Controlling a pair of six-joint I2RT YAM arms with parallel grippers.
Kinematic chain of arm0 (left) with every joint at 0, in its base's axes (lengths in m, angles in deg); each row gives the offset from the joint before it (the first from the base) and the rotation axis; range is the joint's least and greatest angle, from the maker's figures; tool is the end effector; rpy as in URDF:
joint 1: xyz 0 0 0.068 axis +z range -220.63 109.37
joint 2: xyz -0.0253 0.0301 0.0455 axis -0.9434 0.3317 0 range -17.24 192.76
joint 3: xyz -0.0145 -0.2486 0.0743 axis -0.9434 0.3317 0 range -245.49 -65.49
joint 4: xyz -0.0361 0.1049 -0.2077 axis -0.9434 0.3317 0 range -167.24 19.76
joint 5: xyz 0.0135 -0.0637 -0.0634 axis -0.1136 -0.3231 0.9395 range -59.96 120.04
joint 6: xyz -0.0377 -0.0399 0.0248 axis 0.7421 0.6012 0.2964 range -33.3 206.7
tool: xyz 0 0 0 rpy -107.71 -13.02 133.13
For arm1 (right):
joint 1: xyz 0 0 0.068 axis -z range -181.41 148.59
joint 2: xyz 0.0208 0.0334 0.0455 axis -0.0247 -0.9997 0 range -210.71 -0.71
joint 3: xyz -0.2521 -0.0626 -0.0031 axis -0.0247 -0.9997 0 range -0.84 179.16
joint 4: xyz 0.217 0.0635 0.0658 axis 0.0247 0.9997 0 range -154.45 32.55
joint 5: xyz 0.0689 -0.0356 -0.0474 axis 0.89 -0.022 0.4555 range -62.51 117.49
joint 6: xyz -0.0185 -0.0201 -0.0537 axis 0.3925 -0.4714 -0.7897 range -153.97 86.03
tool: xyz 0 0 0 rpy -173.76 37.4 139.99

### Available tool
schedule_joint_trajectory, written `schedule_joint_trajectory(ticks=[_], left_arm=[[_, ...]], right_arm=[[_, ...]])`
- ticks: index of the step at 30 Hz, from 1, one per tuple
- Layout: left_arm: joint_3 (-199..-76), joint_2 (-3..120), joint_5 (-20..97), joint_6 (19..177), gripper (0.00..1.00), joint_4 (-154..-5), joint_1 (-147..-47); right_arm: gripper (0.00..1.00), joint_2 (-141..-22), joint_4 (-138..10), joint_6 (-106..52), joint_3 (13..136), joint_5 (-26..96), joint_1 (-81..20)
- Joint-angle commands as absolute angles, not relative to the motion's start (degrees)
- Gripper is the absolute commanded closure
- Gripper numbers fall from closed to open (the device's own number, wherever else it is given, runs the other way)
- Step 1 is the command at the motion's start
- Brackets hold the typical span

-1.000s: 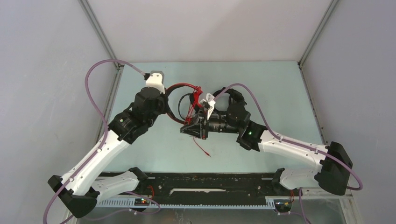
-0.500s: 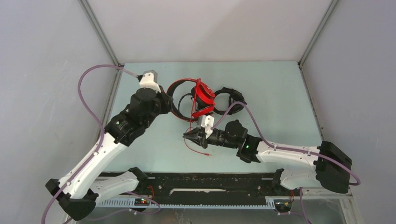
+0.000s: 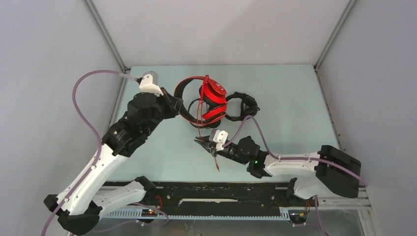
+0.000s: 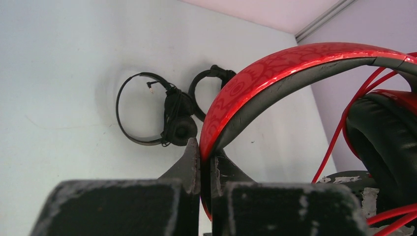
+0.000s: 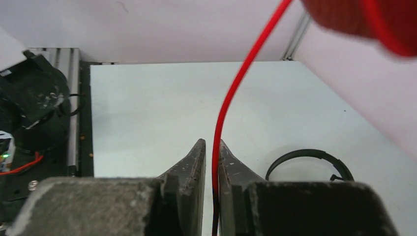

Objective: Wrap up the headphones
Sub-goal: Wrap the headphones cable around the headphones.

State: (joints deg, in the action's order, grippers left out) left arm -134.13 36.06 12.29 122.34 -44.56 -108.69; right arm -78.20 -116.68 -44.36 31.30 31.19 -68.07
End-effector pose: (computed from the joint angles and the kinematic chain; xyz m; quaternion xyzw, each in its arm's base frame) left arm 0.1461 -0.0971 0.3951 -0.0746 0.7977 -0.2516 0.5429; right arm 0.1076 0.2569 0.2600 -0.4319 0.5037 0.3715 0.6494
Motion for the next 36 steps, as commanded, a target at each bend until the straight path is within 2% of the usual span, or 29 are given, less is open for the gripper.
schedule_joint_trajectory(ticks=[1,7,20,27,34,36], left_arm=[[-140.85,33.75,14.26,125.48,1.0,-48.54,-108.43],[-143.21,34.21,15.32,125.3,1.0,-47.06,-108.47],[-144.32,34.19,16.89,125.57,1.0,-46.99,-108.47],[-144.24,33.68,17.2,125.31,1.0,-46.56,-108.5],[-146.39,34.15,17.1,124.15,1.0,-44.83,-108.5],[-147.63,34.47,17.18,122.93,1.0,-43.71,-108.48]], right_arm=[[0.84,-81.56,-127.55,-46.46,30.12,27.49,-68.47],[0.8,-86.29,-132.16,-45.88,29.04,29.28,-68.46],[0.79,-95.94,-142.62,-39.61,26.07,31.0,-64.23],[0.88,-98.93,-146.36,-36.32,24.97,31.71,-62.02],[0.86,-100.32,-148.81,-35.24,23.13,31.54,-60.67],[0.89,-100.3,-149.45,-34.56,22.35,32.03,-60.0]])
